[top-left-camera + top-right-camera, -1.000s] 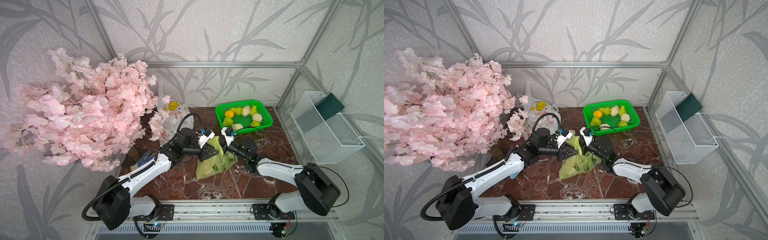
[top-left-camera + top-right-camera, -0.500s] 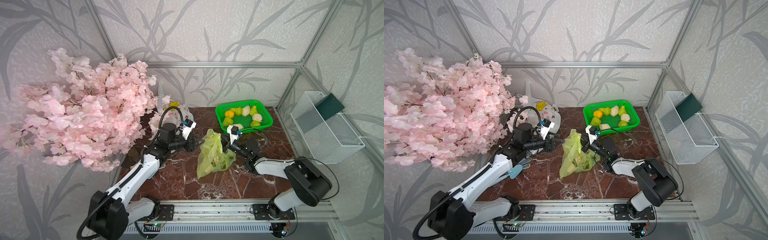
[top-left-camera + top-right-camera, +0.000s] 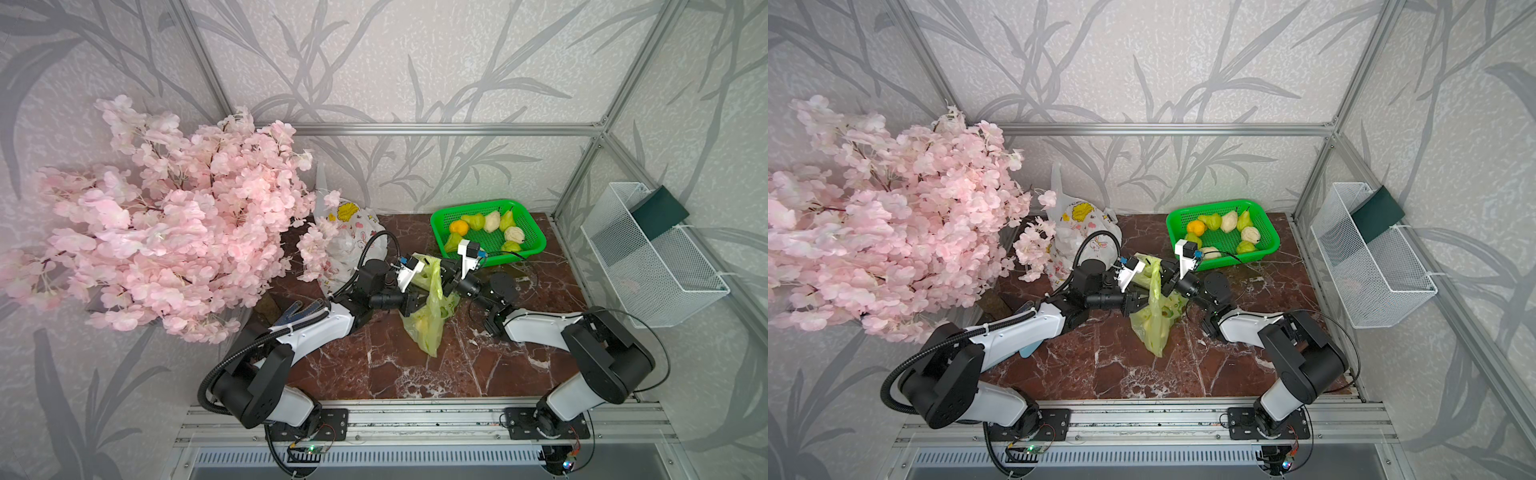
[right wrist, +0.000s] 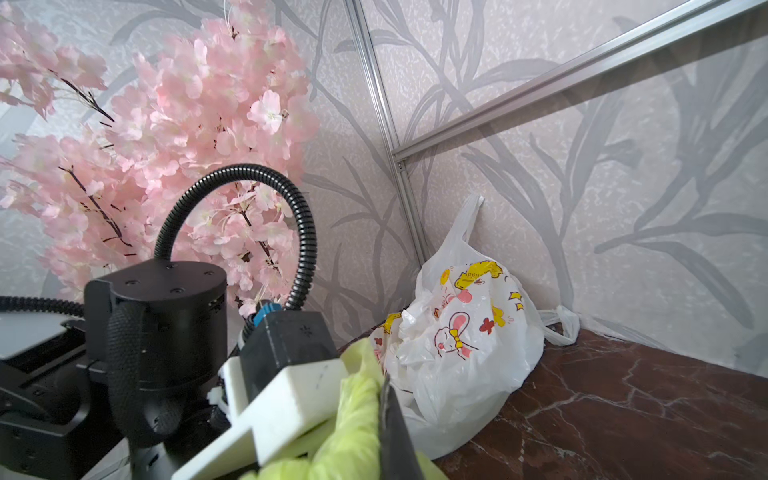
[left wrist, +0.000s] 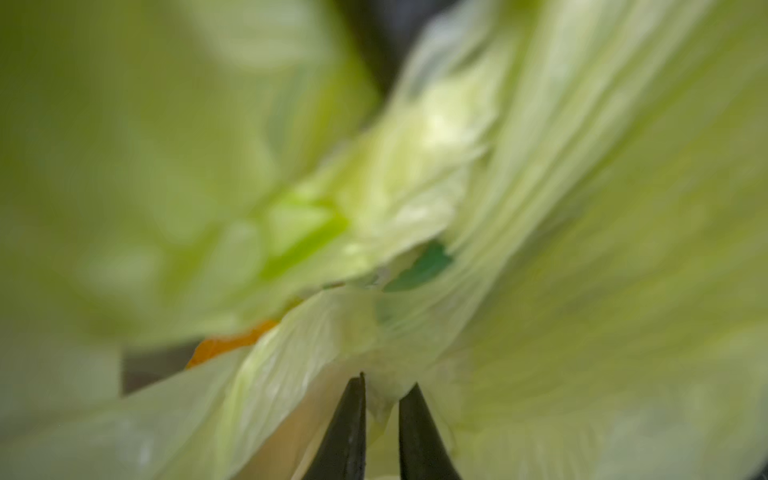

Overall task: Place the pears into plastic bags & tie knots
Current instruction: Tie the plastic bag at the center of the board.

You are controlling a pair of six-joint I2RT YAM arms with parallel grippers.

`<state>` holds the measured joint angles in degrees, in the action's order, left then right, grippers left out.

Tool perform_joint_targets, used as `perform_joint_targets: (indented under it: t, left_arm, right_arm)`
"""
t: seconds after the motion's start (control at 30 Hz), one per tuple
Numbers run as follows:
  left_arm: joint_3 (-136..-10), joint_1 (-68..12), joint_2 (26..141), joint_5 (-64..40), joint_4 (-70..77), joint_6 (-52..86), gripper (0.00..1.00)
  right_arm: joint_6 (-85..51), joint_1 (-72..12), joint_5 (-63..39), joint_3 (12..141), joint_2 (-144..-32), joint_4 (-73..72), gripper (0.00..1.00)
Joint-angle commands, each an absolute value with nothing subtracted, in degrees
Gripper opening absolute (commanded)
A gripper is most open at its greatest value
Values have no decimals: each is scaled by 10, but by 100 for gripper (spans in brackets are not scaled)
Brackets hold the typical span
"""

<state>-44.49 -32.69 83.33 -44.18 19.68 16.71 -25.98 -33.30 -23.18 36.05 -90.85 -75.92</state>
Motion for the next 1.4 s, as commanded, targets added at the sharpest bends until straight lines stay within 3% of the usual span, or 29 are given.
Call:
perform_joint_targets:
  t: [0.0,0.17,0.3,0.5,0.57,0.67,0.87,1.0,1.3,1.37]
  left_arm:
    - [-461,-313,801,-418,174,168,21]
    - [-492,-282,716,-356,-25,152,28]
    - [-528,-243,668,-376,-98,177,29]
    - [-568,-249,742,-439,-1,308,31]
    - [-580,-250,777,-451,14,344,38]
    - [-585,-253,797,-449,33,363,45]
    - [-591,-258,816,-459,84,388,47]
    - [-593,-259,828,-464,95,388,39]
    - [-594,-256,831,-476,109,375,6]
    - [-593,-253,820,-469,94,363,0]
  right_arm:
    - [-291,-330,-241,374,-911,-804,0]
    - [-291,-317,-246,369,-916,-790,0]
    - [-287,-316,-247,370,-922,-777,0]
    - [-294,-318,-251,374,-933,-780,0]
    - [-294,-318,-250,376,-934,-780,0]
    - [-295,-320,-253,379,-934,-776,0]
    - [-297,-322,-256,380,-936,-776,0]
    - [-298,-322,-258,380,-936,-776,0]
    - [-301,-322,-246,375,-924,-750,0]
    - [-296,-321,-232,366,-907,-728,7]
